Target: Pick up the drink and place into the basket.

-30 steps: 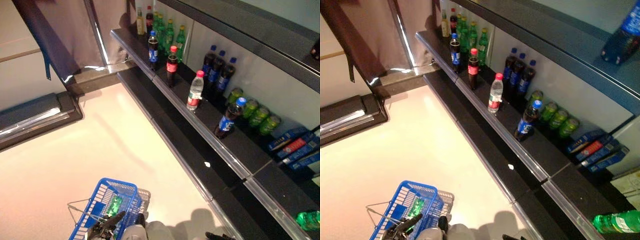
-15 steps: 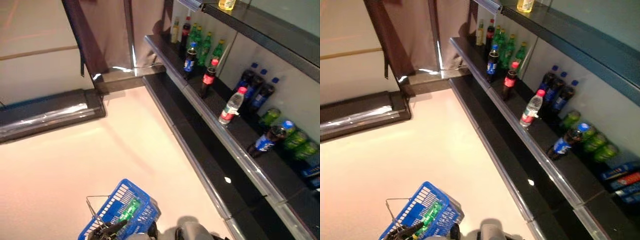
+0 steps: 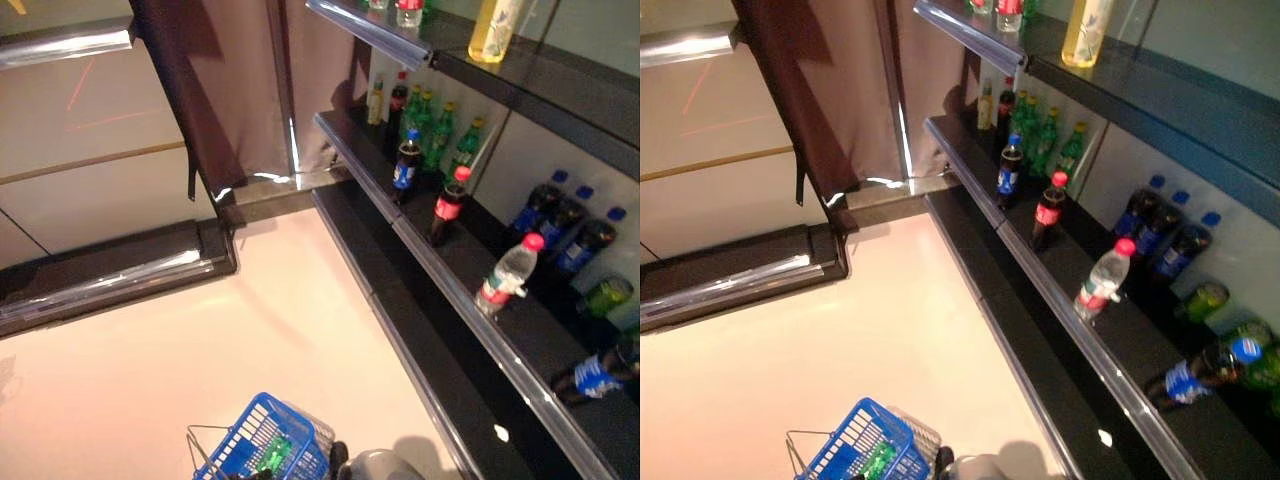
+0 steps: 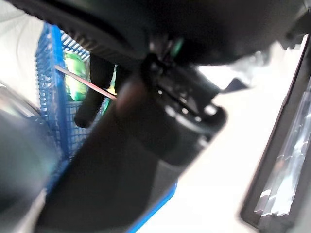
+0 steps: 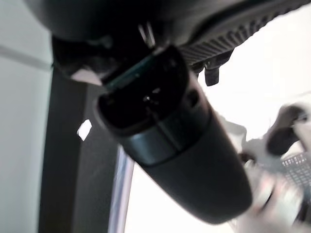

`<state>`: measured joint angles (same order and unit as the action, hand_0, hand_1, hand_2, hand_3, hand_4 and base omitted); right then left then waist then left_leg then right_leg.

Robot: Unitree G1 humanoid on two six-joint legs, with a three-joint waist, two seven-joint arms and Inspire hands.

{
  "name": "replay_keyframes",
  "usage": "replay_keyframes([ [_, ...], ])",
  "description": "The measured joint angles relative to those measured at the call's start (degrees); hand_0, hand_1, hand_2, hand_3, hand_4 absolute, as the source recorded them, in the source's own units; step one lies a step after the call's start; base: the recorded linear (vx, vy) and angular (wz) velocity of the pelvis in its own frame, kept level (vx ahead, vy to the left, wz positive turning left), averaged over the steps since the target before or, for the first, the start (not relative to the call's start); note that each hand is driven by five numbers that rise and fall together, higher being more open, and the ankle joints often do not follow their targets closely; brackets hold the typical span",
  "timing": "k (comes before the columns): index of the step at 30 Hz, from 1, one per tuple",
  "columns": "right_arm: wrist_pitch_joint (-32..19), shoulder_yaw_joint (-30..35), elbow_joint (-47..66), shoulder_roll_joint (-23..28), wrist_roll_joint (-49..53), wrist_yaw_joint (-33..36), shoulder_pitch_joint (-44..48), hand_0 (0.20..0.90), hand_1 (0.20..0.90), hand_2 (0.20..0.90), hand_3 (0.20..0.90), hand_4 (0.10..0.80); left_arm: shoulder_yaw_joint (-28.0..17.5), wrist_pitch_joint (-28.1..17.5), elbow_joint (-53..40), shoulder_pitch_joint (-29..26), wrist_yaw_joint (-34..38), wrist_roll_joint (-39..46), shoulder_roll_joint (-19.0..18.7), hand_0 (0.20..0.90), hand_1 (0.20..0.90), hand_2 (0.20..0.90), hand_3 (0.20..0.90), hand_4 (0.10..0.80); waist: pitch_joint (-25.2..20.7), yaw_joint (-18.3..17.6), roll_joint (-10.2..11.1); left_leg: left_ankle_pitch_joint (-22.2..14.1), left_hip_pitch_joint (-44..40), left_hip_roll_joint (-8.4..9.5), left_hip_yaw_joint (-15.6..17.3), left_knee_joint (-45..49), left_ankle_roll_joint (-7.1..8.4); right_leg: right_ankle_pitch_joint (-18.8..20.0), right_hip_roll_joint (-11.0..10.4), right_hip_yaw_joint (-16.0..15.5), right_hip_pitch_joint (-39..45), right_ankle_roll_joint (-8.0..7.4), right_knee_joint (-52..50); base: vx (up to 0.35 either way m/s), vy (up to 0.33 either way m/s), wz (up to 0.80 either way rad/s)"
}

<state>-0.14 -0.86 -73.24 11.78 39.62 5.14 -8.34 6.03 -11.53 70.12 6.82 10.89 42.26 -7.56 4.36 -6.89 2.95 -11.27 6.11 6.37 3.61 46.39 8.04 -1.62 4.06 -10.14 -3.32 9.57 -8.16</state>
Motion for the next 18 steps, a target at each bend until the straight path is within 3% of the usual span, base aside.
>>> replay_keyframes([
  [1,-0.3,-1.3,0.0,0.5,-1.6,-0.1,1.4,0.900,0.900,0.900,0.900,0.800,-0.4,-1.2,-1.4,0.0,0.1,0.2,-0.1,0.300,0.300,0.300,0.200,0.100,0.2,1.9,0.7,0.2,1.8,-0.70,0.5,-1.1,-0.87,0.2,0.9,4.1,1.5,-0.03,1.2,0.353,0.077,-1.01],
  [3,-0.3,-2.7,-0.4,0.7,-3.7,-0.5,4.1,0.900,0.900,0.900,0.900,0.800,-0.7,-1.4,-2.9,-0.6,0.3,1.0,-1.0,0.300,0.300,0.300,0.200,0.100,0.9,4.2,1.9,1.0,2.9,-1.96,0.5,-7.5,-2.49,1.4,1.5,9.3,4.2,-0.05,3.8,0.375,0.193,-1.06],
  [4,-0.5,-3.0,-0.2,0.8,-4.0,-0.6,4.8,0.900,0.900,0.900,0.900,0.800,-1.4,-1.7,-3.4,-0.6,0.9,1.3,-1.1,0.300,0.300,0.300,0.200,0.100,1.1,4.6,2.3,1.3,3.3,-2.24,0.1,-9.6,-2.75,1.3,1.7,10.1,4.6,-0.11,4.0,0.444,0.327,-1.40],
  [5,-0.8,-4.8,0.7,1.3,-4.8,-0.6,6.4,0.900,0.900,0.900,0.900,0.800,-3.3,-2.4,-3.9,-0.7,1.1,1.4,-1.5,0.300,0.300,0.300,0.200,0.100,1.4,6.0,2.4,2.2,2.6,-4.64,-1.5,-22.4,-3.90,0.9,3.2,14.2,5.9,-0.73,5.7,0.508,0.394,-1.13],
  [7,-1.4,-5.0,1.2,1.7,-4.8,-0.4,7.8,0.900,0.900,0.900,0.900,0.800,-4.8,-2.9,-3.8,-2.1,0.9,1.4,-2.1,0.300,0.300,0.300,0.200,0.100,2.8,6.8,1.8,5.8,2.5,-7.95,-3.1,-34.5,-4.48,0.8,4.6,15.7,8.0,-0.68,7.7,0.601,0.457,-0.95],
  [8,-1.3,-4.7,0.4,1.5,-4.6,-0.2,8.9,0.900,0.900,0.900,0.900,0.800,-5.0,-3.5,-3.7,-2.9,0.7,1.3,-2.4,0.300,0.300,0.300,0.200,0.100,3.0,8.1,1.9,9.5,1.9,-10.12,-3.5,-43.1,-3.15,0.6,5.3,18.4,8.5,-0.79,7.8,0.435,0.321,-0.78],
  [9,-1.2,-4.6,-0.3,1.6,-4.5,-0.2,9.6,0.900,0.900,0.900,0.900,0.800,-5.6,-3.7,-3.7,-3.0,0.6,1.3,-2.4,0.300,0.300,0.300,0.200,0.100,3.3,8.4,1.7,11.6,2.1,-11.15,-4.4,-45.7,-2.17,0.5,5.5,19.7,9.2,-0.83,8.2,0.525,0.470,-1.08],
  [10,-0.7,-3.7,-0.8,1.8,-4.5,-0.1,10.0,0.900,0.900,0.900,0.900,0.800,-7.1,-3.8,-3.3,-3.0,0.2,1.2,-1.9,0.300,0.300,0.300,0.200,0.100,4.0,9.1,1.1,14.1,1.9,-12.43,-8.5,-48.8,-1.43,0.3,5.8,23.1,10.9,-1.02,9.2,0.296,0.320,-0.94],
  [12,-0.3,-3.4,-0.9,2.3,-4.5,0.0,9.6,0.900,0.900,0.900,0.900,0.800,-7.7,-3.8,-3.3,-2.9,-0.3,1.2,-1.2,0.300,0.300,0.300,0.200,0.100,5.4,10.0,0.1,14.8,2.3,-13.02,-11.4,-47.6,-1.03,-0.5,4.7,27.0,13.2,-2.25,9.7,0.318,0.436,-1.18],
  [13,0.0,-3.3,-0.8,2.7,-4.5,0.0,9.7,0.900,0.900,0.900,0.900,0.800,-8.5,-3.8,-3.3,-2.7,-0.2,1.2,-0.2,0.300,0.300,0.300,0.200,0.100,5.8,10.2,-0.4,15.1,2.1,-12.69,-11.7,-45.4,-1.47,-1.7,3.1,28.0,13.8,-3.66,9.4,0.439,0.584,-1.26],
  [14,0.3,-3.3,-0.4,3.2,-4.5,0.1,9.1,0.900,0.900,0.900,0.900,0.800,-8.9,-3.4,-3.3,-2.9,0.0,1.2,0.6,0.300,0.300,0.300,0.200,0.100,6.3,9.6,-1.3,15.1,2.1,-12.86,-9.1,-43.9,-1.55,-3.7,1.2,24.9,14.3,-5.38,8.9,0.426,0.513,-1.03],
  [15,0.7,-3.5,0.2,4.2,-4.4,0.1,8.3,0.900,0.900,0.900,0.900,0.800,-8.7,-3.3,-3.7,-2.9,-0.2,1.0,1.5,0.300,0.300,0.300,0.200,0.100,6.5,8.9,-3.6,16.6,1.7,-13.25,-8.1,-44.0,-2.51,-5.5,1.0,22.5,14.9,-6.84,7.7,0.304,0.364,-0.49],
  [16,0.6,-3.2,0.5,3.9,-4.4,0.2,7.8,0.900,0.900,0.900,0.900,0.800,-8.0,-2.9,-3.4,-3.2,-0.3,0.5,1.5,0.300,0.300,0.300,0.200,0.100,7.4,7.7,-4.0,18.5,2.0,-12.82,-7.7,-43.2,-2.06,-7.2,0.0,21.2,15.4,-8.01,6.4,0.150,0.177,-0.15],
  [17,0.6,-3.2,0.5,3.9,-4.4,0.2,7.8,0.900,0.900,0.900,0.900,0.800,-8.0,-2.9,-3.4,-3.2,-0.3,0.5,1.5,0.300,0.300,0.300,0.200,0.100,7.4,7.7,-4.0,18.5,2.0,-12.82,-7.7,-43.2,-2.06,-7.2,0.0,21.2,15.4,-8.01,6.4,0.094,0.123,0.03],
  [18,1.3,-2.4,0.6,1.9,-3.6,0.2,5.9,0.900,0.900,0.900,0.900,0.800,-4.4,-0.9,-3.3,-5.8,-0.4,-0.8,-0.2,0.300,0.300,0.300,0.200,0.100,8.5,6.0,-2.4,18.5,-1.0,-8.22,-5.3,-45.2,-5.96,-11.3,-5.0,18.4,12.4,-12.14,-2.6,0.205,0.279,-0.06],
])
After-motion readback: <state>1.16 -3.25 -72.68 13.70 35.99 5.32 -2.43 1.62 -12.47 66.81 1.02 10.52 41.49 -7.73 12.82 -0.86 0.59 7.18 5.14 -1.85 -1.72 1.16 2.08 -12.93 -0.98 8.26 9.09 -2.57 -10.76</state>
